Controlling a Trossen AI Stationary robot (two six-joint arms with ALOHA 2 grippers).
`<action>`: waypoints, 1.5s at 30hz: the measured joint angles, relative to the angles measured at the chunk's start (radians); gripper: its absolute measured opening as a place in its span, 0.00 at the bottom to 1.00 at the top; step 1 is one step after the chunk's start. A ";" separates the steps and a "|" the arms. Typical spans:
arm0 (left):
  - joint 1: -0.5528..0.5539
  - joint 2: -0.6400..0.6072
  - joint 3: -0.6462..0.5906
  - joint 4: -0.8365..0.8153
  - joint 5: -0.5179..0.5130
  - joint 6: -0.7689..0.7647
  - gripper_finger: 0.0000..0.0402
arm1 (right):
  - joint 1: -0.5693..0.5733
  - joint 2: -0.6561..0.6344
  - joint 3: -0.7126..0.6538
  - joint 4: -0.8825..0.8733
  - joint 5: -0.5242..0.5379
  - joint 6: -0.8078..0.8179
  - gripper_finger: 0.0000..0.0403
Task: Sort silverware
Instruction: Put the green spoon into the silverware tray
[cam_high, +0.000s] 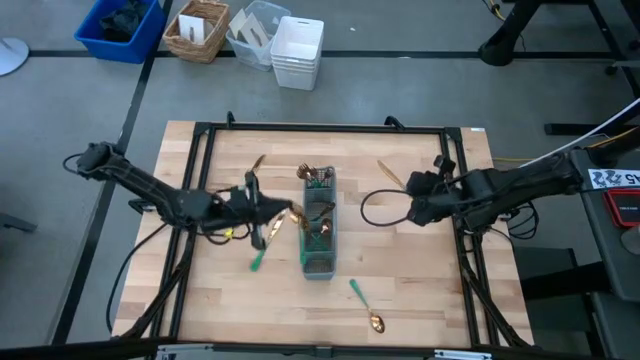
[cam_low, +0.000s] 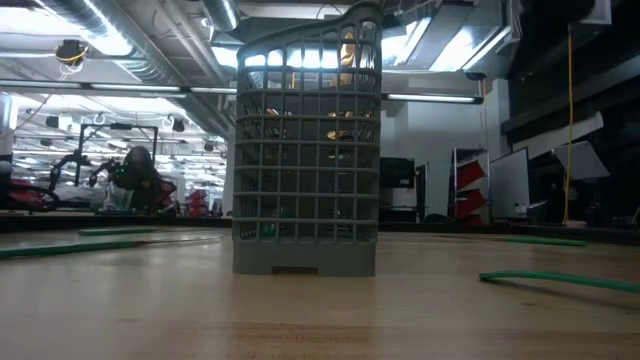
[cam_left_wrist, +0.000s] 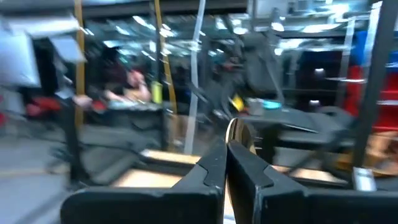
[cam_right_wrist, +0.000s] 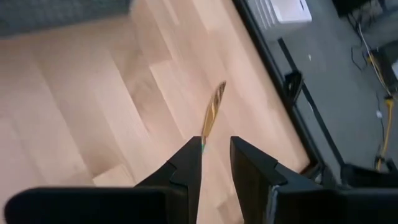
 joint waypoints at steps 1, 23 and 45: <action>0.017 0.000 0.000 0.010 -0.002 0.032 0.00 | 0.000 -0.005 -0.033 0.011 0.000 0.018 0.22; 0.135 0.255 0.000 0.083 0.098 0.251 0.00 | 0.000 -0.005 -0.439 0.296 0.132 0.160 0.22; 0.088 0.308 0.000 0.000 0.102 0.075 0.12 | -0.612 -0.005 -0.439 0.460 -0.252 -0.071 0.22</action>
